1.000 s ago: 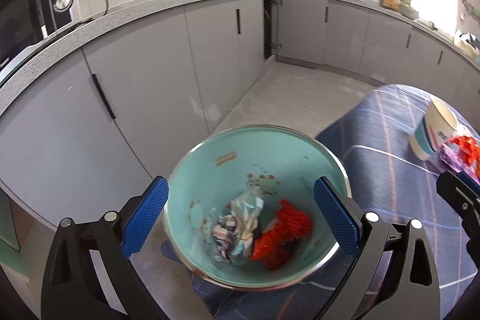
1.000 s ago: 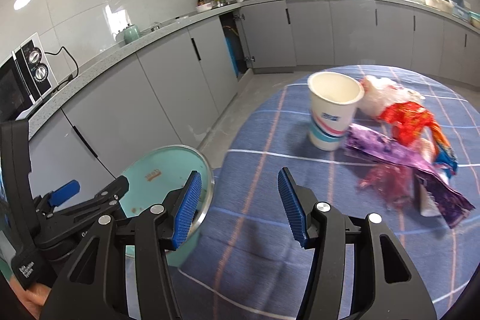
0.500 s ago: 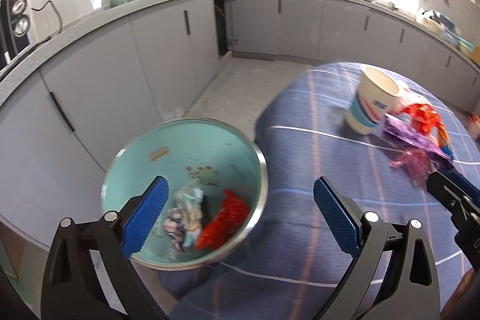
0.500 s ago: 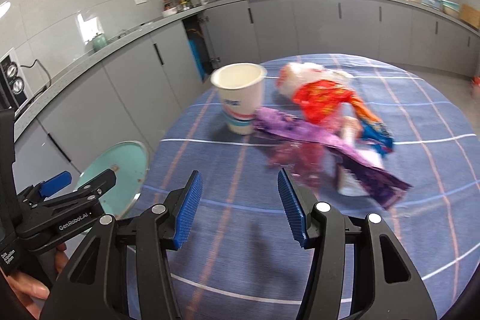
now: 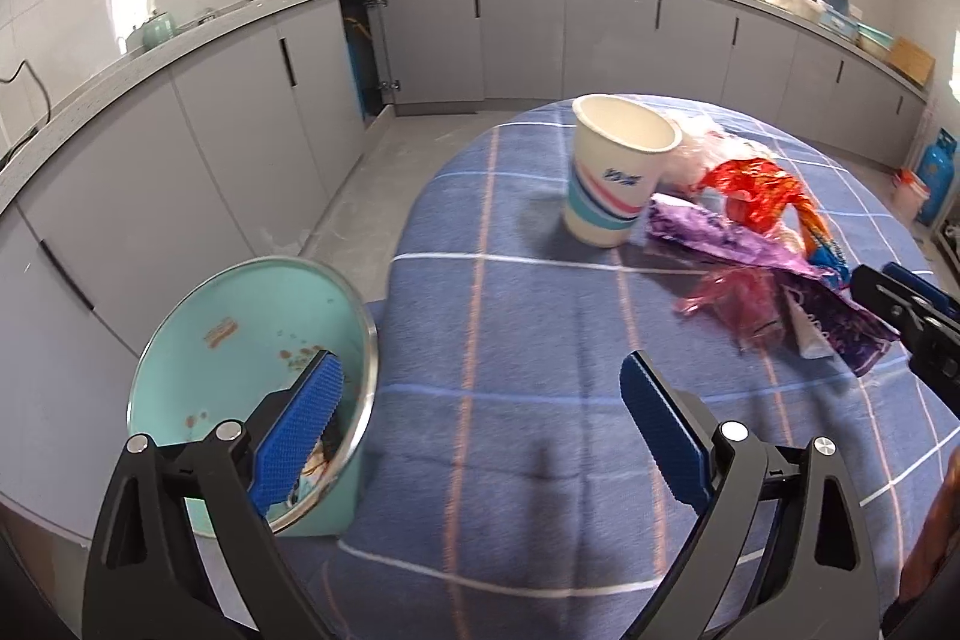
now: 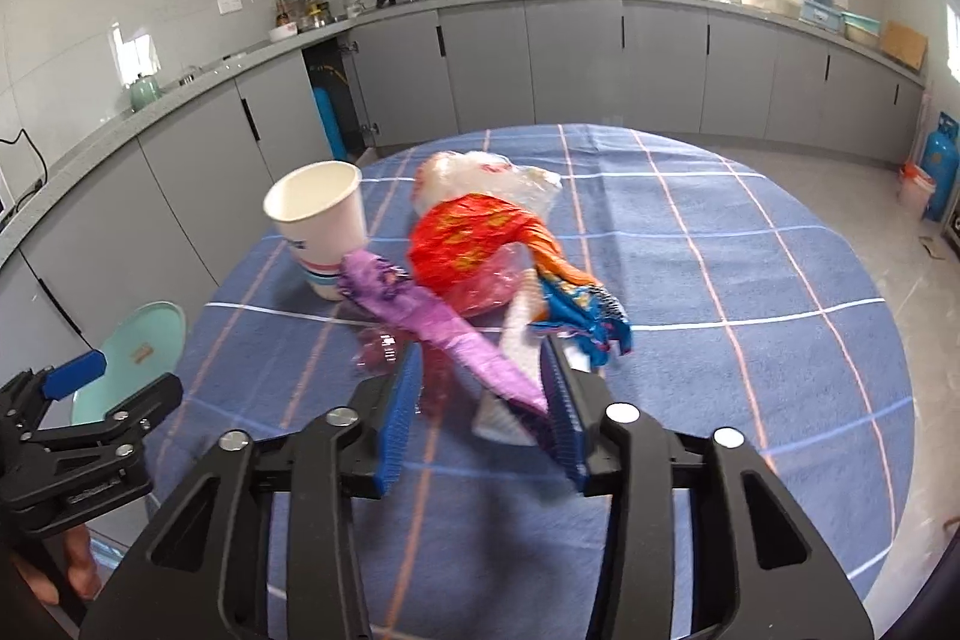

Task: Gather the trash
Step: 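Grasp the purple wrapper with the right tool while the left tool grasps the pink plastic bag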

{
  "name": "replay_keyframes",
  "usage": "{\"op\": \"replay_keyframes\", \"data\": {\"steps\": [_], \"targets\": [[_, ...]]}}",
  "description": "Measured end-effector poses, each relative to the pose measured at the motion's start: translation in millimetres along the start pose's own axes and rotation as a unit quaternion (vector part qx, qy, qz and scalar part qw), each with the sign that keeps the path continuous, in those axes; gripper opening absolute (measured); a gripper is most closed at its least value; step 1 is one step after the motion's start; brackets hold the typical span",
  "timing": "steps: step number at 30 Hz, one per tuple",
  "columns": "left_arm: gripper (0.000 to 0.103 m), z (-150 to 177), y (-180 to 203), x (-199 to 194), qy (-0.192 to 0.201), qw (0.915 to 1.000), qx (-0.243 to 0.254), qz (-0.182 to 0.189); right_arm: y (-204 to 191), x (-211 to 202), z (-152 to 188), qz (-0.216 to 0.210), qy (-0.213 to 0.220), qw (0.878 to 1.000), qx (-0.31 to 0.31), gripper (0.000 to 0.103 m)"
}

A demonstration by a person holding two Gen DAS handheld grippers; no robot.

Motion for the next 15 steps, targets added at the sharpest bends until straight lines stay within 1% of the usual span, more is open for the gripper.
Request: {"op": "replay_keyframes", "data": {"steps": [2,4,9,10,11,13,15], "targets": [[0.090,-4.0,10.0,1.5,0.002,1.0000,0.008,0.005,5.4,6.1,-0.1,0.000,-0.008,1.000,-0.005,0.038],[0.090,-7.2,18.0,4.6,0.000,0.9998,0.016,0.007,6.9,15.4,2.3,-0.006,-0.025,1.000,-0.012,0.038],[0.090,-9.8,23.9,11.1,-0.006,0.9998,0.017,0.010,2.4,30.7,11.3,-0.014,-0.054,0.998,-0.035,0.038],[0.090,-9.9,24.9,13.0,-0.009,0.9998,0.017,0.009,1.1,32.2,13.0,-0.016,-0.057,0.997,-0.040,0.035],[0.089,-10.0,25.9,14.4,-0.010,0.9998,0.017,0.008,0.2,33.8,14.3,-0.019,-0.060,0.997,-0.045,0.028],[0.090,-10.6,28.3,17.4,-0.013,0.9997,0.019,0.008,-1.5,35.9,15.5,-0.026,-0.065,0.996,-0.051,0.019],[0.089,-11.5,31.1,19.2,-0.013,0.9996,0.022,0.009,-2.8,36.6,16.2,-0.030,-0.066,0.996,-0.059,0.017]]}}
Point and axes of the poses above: each gripper's, at about its wrist camera, not at the fingertips, and x roughly the way its jaws point, y to its right, z to its underside, the point moved 9 cm from there along x, roughly the way its jaws point, and after that the axes turned 6 degrees about x, right-handed, at the moved point
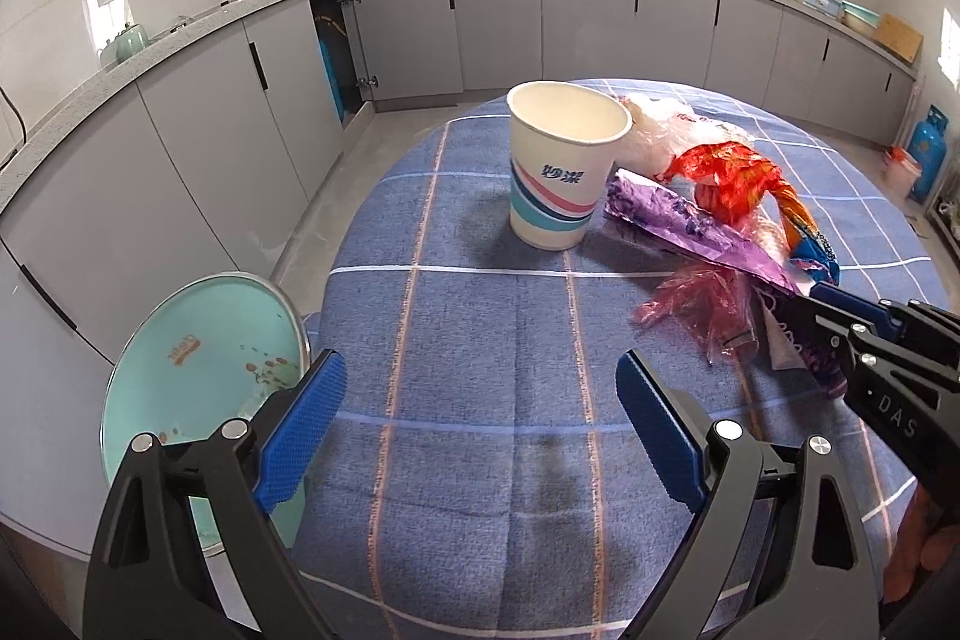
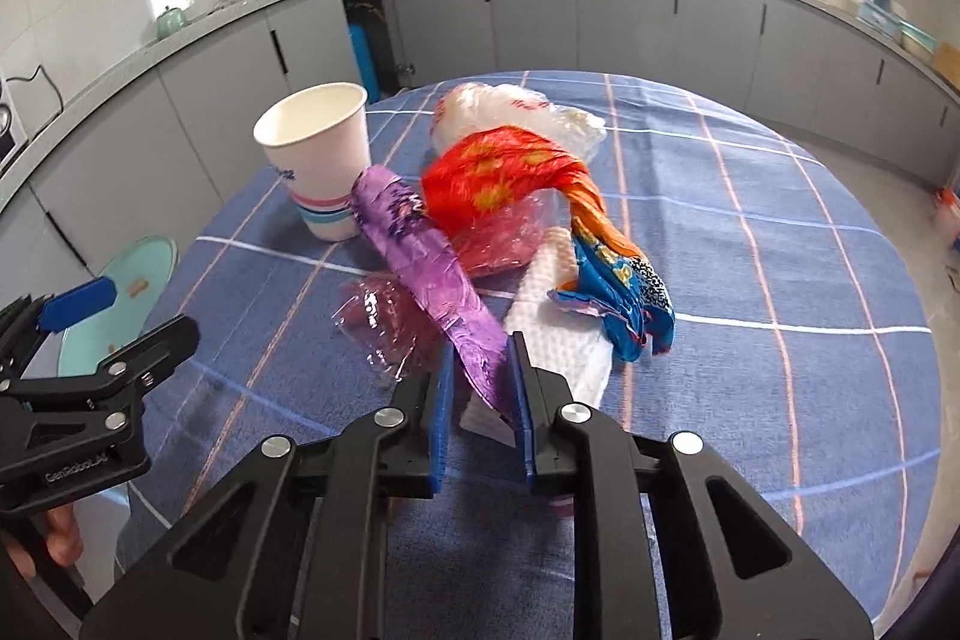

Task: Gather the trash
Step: 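Grasp the purple wrapper with the right tool while the left tool grasps the pink plastic bag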

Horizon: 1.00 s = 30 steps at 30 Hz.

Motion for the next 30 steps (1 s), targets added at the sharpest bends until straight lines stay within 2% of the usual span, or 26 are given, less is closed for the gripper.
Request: {"op": "replay_keyframes", "data": {"steps": [2,7,10,13,15,18,23,26,30], "targets": [[0.089,-2.1,4.0,1.0,0.001,1.0000,0.002,0.002,-0.6,-0.5,1.3,0.000,0.000,1.000,-0.008,0.010],[0.089,-5.4,14.1,2.5,0.003,0.9999,0.003,0.010,-1.4,-13.9,2.2,-0.028,0.009,1.000,-0.010,0.003],[0.089,-10.3,24.1,1.4,0.009,0.9998,0.007,0.017,3.1,-40.2,-3.0,-0.059,0.040,0.997,0.016,0.003],[0.088,-16.2,35.3,0.6,0.017,0.9995,0.016,0.023,17.7,-64.3,-11.4,-0.069,0.074,0.993,0.055,0.003],[0.087,-22.4,46.5,1.7,0.023,0.9990,0.024,0.030,31.0,-74.3,-15.4,-0.062,0.091,0.991,0.081,0.003],[0.086,-32.0,63.2,6.3,0.032,0.9981,0.035,0.039,56.3,-78.8,-17.4,-0.023,0.107,0.988,0.110,0.003],[0.086,-48.5,85.7,18.4,0.049,0.9964,0.052,0.047,89.5,-71.4,-9.2,0.026,0.104,0.984,0.141,0.003],[0.081,-53.3,98.5,33.9,0.037,0.9961,0.052,0.060,101.2,-64.6,-6.3,0.047,0.097,0.982,0.156,0.003],[0.072,-50.1,110.2,57.2,0.008,0.9963,0.044,0.074,112.2,-56.9,1.1,0.055,0.085,0.980,0.173,0.003]]}}
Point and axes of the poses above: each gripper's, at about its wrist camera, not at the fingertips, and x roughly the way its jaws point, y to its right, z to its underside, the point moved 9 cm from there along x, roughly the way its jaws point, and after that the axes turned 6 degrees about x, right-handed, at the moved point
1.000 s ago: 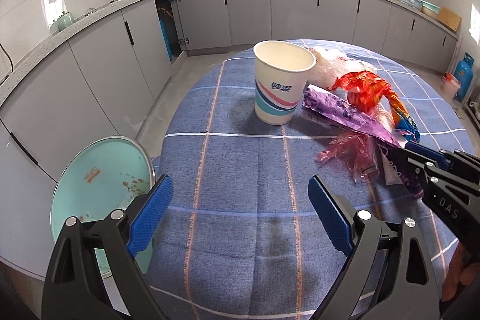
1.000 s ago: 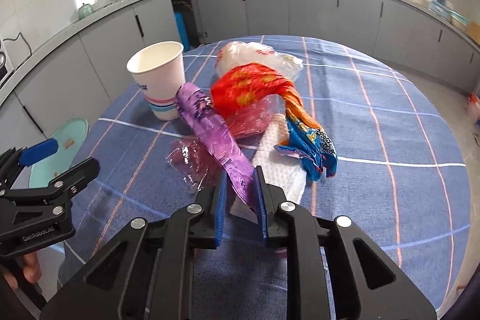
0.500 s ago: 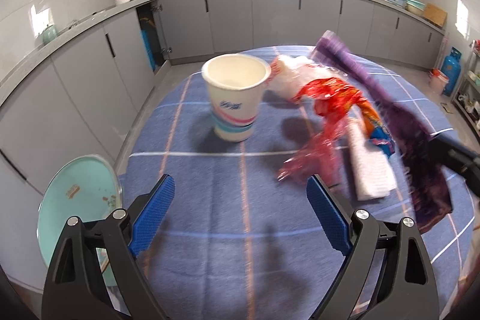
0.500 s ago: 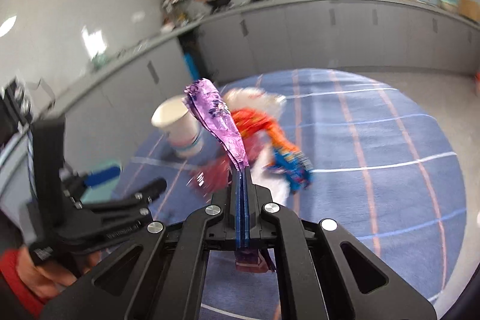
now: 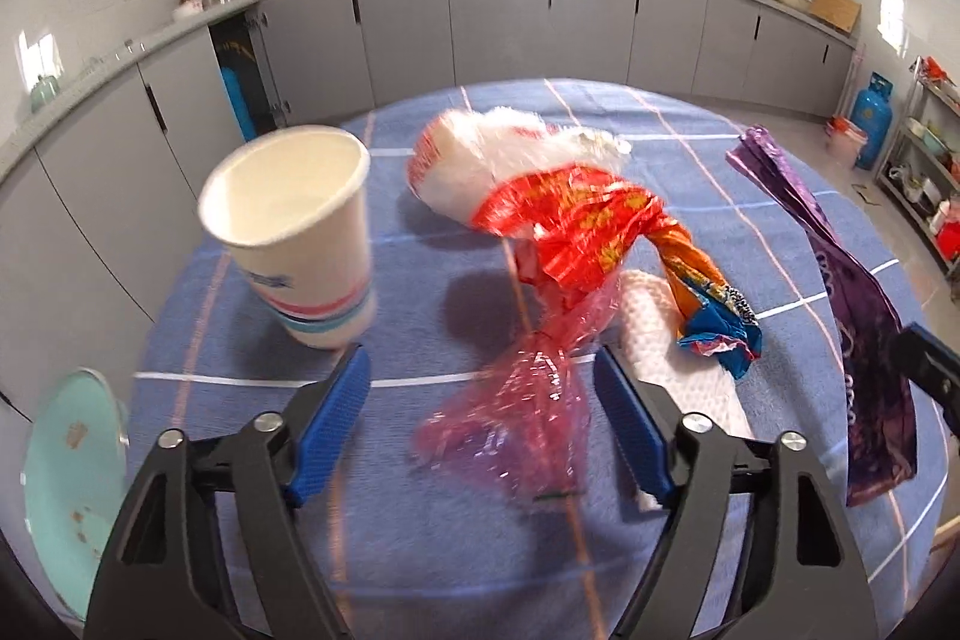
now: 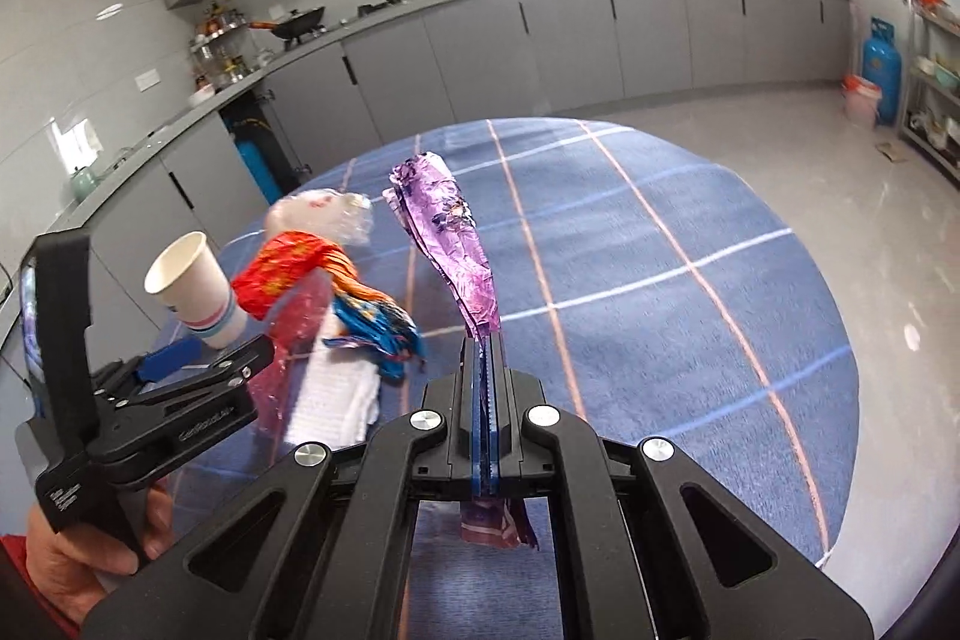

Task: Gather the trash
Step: 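Grasp the purple wrapper with the right tool while the left tool grasps the pink plastic bag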

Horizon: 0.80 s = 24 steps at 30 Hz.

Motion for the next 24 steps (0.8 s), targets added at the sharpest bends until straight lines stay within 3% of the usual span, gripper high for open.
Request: {"op": "replay_keyframes", "data": {"steps": [2,5,12,24], "targets": [[0.071,5.2,3.2,10.2,-0.019,0.9998,-0.004,0.007,4.1,1.4,2.7,0.002,-0.004,1.000,0.003,0.003],[0.060,12.0,5.4,19.8,-0.046,0.9988,-0.005,0.016,5.9,2.7,4.8,0.003,-0.007,1.000,0.004,0.003],[0.037,14.5,6.3,12.0,-0.039,0.9991,0.005,0.015,2.3,-2.4,6.0,0.001,-0.006,1.000,0.008,0.003],[0.035,34.5,-22.2,-53.3,-0.013,0.9997,0.014,-0.015,-6.9,-30.1,7.6,-0.004,0.018,1.000,0.012,0.003]]}}
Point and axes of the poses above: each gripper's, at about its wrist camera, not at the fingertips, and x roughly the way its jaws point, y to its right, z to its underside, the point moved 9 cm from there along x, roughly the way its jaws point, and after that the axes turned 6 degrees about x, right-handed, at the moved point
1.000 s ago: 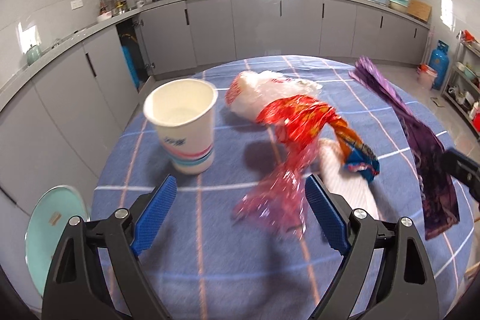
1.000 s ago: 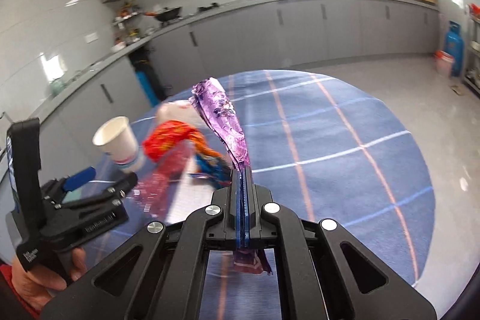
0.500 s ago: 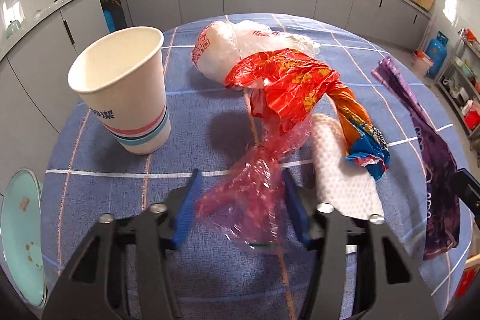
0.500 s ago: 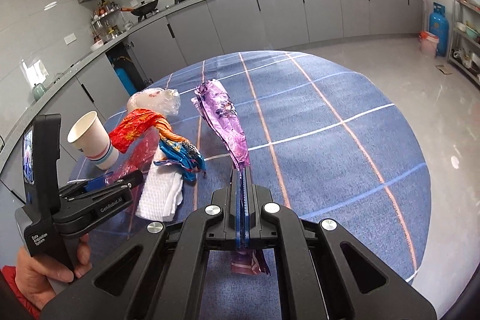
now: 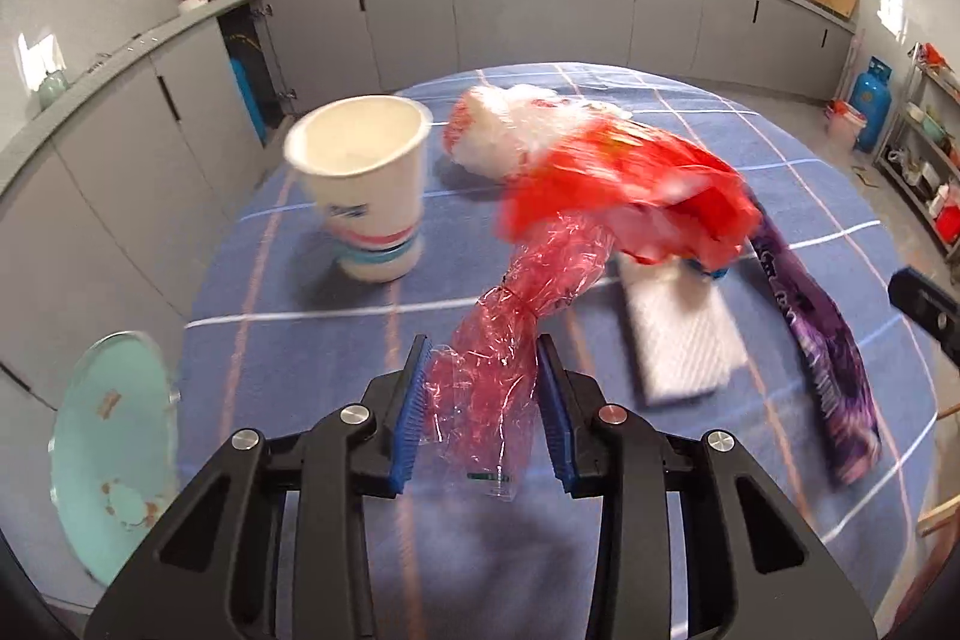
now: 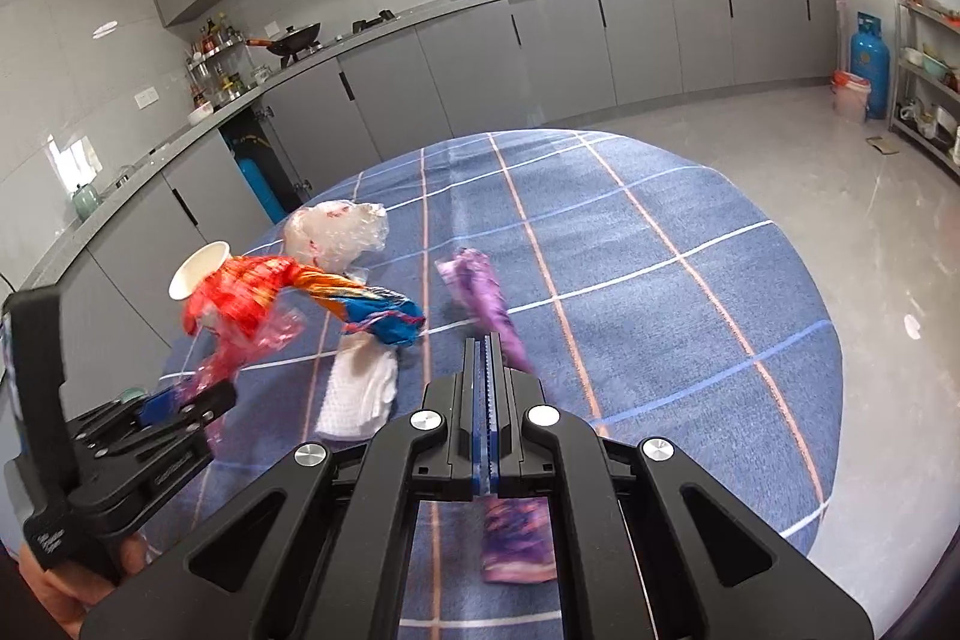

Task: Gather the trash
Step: 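Grasp the purple wrapper with the right tool while the left tool grasps the pink plastic bag, then carry both items over the teal bin and open both tools to drop them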

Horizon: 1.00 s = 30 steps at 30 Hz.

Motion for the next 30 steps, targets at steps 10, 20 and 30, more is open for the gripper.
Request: {"op": "replay_keyframes", "data": {"steps": [10,20,30], "targets": [[0.035,34.6,-45.7,-32.1,0.006,0.9993,-0.037,0.002,13.6,2.9,17.9,0.033,-0.020,0.999,-0.008,0.025],[0.035,39.8,-67.3,-44.3,0.018,0.9970,-0.076,0.000,23.3,41.7,40.5,0.062,-0.081,0.994,-0.039,0.028],[0.035,38.7,-74.7,-52.0,0.029,0.9965,-0.078,-0.012,9.1,22.0,37.3,0.059,-0.057,0.996,-0.047,0.002]]}}
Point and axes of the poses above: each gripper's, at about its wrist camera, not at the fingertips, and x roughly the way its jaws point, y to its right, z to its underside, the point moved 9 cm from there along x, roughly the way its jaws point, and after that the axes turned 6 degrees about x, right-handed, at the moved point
